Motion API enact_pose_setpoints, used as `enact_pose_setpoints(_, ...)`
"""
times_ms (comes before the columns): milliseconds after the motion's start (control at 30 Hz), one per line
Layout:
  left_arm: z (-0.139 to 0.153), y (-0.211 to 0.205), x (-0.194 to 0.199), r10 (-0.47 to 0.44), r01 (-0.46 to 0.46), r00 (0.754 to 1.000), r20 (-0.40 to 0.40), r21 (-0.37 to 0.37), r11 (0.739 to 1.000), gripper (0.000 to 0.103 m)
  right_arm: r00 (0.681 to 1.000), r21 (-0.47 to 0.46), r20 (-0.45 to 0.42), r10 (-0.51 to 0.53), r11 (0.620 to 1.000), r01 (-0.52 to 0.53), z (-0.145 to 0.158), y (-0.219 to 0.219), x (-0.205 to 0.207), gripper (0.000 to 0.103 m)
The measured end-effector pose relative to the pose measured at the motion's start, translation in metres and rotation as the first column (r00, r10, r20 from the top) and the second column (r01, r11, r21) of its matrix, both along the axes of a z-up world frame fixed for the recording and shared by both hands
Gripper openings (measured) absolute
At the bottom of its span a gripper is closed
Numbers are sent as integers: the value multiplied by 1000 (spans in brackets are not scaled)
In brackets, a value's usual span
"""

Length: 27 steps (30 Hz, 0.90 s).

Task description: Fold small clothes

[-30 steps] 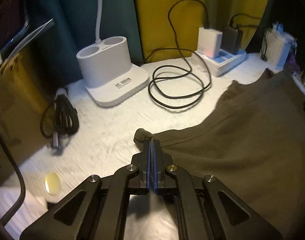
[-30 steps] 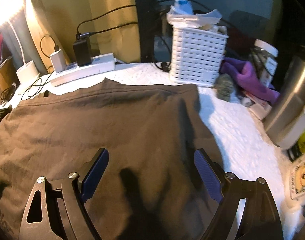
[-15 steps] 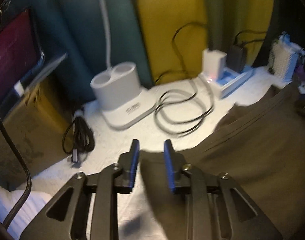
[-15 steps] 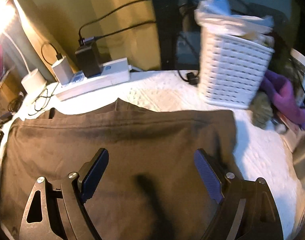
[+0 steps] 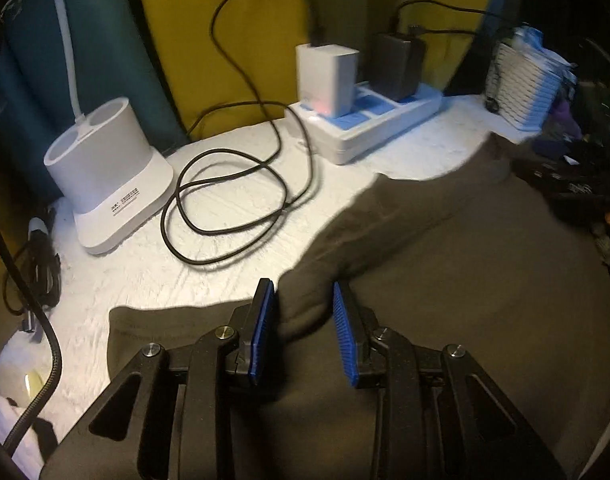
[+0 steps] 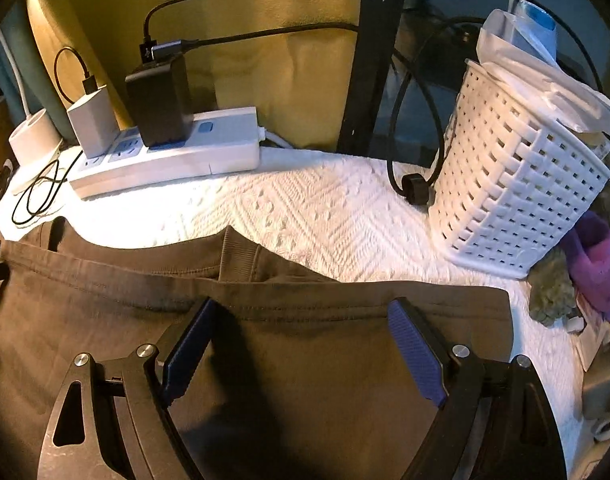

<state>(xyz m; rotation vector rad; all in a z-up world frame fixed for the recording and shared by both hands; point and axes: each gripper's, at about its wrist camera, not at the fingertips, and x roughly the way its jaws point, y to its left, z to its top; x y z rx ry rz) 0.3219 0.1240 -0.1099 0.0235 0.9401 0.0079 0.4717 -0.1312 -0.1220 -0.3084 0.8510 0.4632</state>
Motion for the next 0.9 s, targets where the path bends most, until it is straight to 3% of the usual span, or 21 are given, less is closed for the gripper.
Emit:
enact_pose_setpoints(100, -1, 9, 10, 50, -50, 999, 11, -20, 999, 44, 1000, 6, 7, -8, 1000, 8, 3, -4, -1, 88)
enact_pose_setpoints(267, 12, 9, 0, 81, -80, 996, 49, -12, 997, 44, 999, 10, 25, -20, 1000, 20, 14, -14, -8, 88)
enact_pose_setpoints(533, 37, 9, -62, 125, -119, 986, 107, -53, 991, 44, 999, 38, 46, 4, 999, -6, 29, -34, -41, 88)
enact_pose_setpoints(667, 30, -6, -92, 108, -100, 991, 82, -100, 990, 44, 999, 23, 19, 35, 999, -35, 22, -40, -62, 88)
enact_pose_setpoints(767, 19, -19, -107, 93, -85, 995, 33, -181, 980, 44, 995, 59, -64, 76, 996, -73, 8, -49, -79, 88)
enact_pose_setpoints(900, 4, -34, -134, 83, -82, 997, -3, -160, 984, 44, 994, -9, -41, 103, 995, -103, -1, -56, -107, 88)
